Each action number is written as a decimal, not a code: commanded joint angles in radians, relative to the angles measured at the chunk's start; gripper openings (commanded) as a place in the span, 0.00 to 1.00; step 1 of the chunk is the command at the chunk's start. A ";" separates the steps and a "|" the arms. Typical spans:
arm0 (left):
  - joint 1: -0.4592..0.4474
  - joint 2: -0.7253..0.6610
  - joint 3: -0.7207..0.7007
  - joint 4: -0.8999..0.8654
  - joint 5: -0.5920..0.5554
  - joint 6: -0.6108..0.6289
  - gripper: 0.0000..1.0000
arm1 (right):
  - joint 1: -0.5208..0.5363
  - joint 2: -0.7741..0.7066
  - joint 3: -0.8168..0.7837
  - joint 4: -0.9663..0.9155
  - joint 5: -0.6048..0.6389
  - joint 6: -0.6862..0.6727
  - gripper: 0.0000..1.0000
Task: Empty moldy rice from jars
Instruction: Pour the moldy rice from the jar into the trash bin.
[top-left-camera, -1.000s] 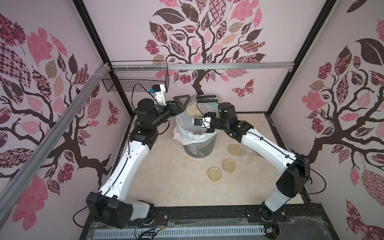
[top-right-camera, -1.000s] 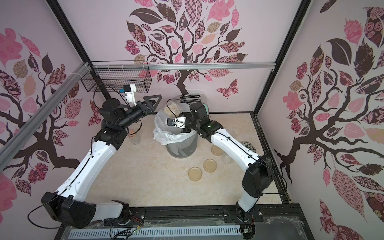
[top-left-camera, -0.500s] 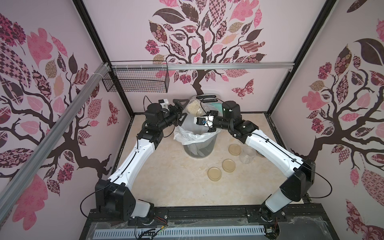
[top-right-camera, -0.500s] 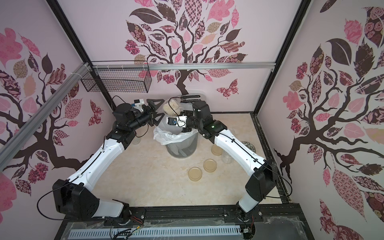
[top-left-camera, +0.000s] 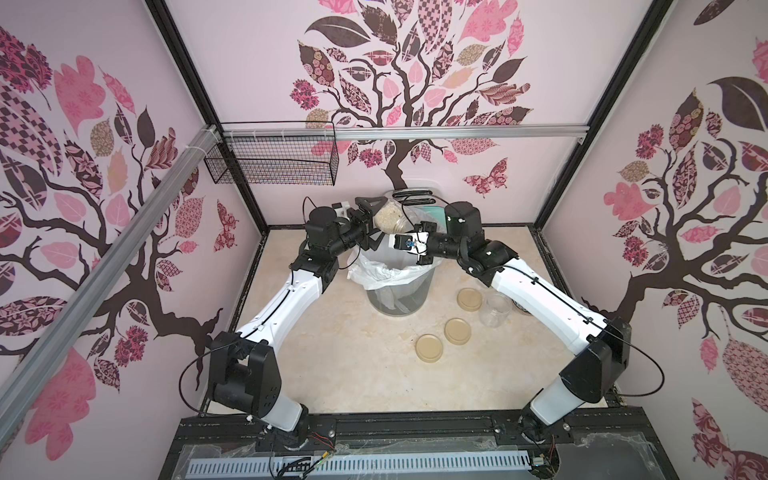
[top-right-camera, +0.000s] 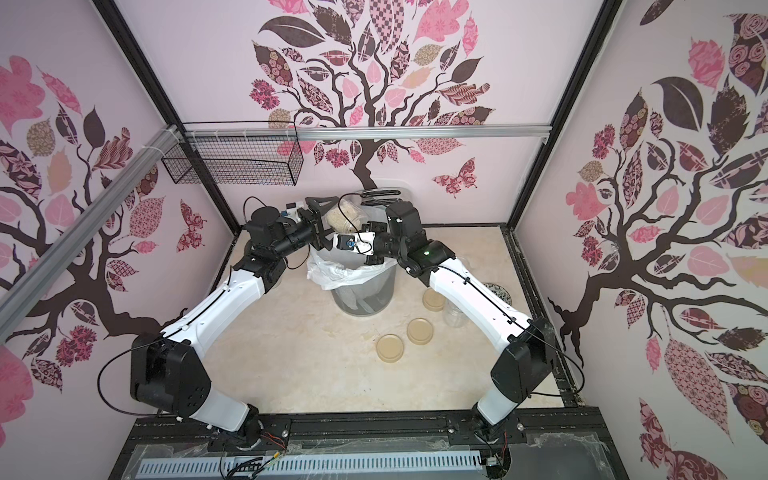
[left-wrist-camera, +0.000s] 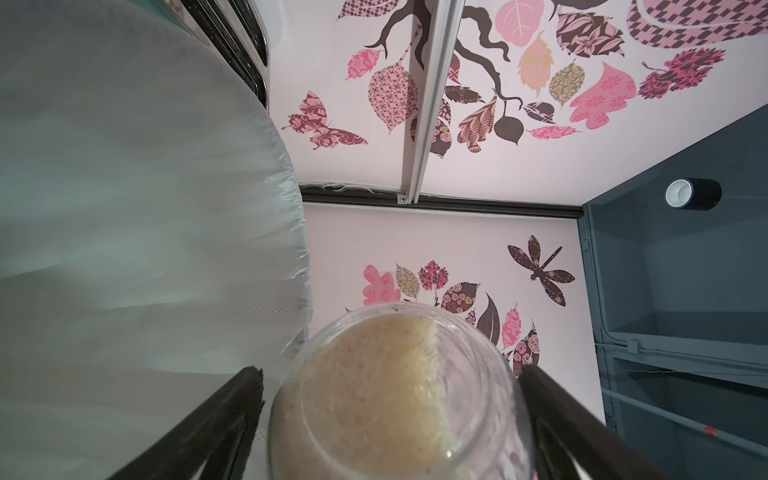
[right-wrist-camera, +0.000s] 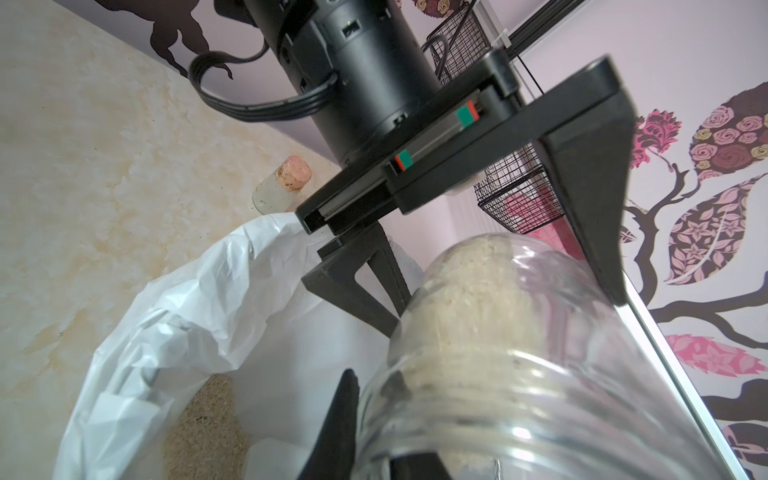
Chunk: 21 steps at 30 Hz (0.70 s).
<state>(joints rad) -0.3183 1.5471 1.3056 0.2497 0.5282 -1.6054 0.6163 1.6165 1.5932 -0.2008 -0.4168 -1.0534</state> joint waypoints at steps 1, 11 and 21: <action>-0.019 0.017 0.031 0.055 0.017 -0.027 0.98 | -0.002 -0.048 0.028 0.090 -0.032 -0.005 0.00; -0.053 0.065 0.040 0.115 0.039 -0.056 0.93 | -0.002 -0.043 0.028 0.082 -0.043 0.000 0.00; -0.040 0.055 0.020 0.126 0.008 -0.042 0.76 | -0.002 -0.056 0.022 0.058 -0.036 -0.007 0.00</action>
<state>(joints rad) -0.3721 1.6104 1.3331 0.3489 0.5613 -1.6749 0.6121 1.6165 1.5932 -0.2066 -0.4236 -1.0546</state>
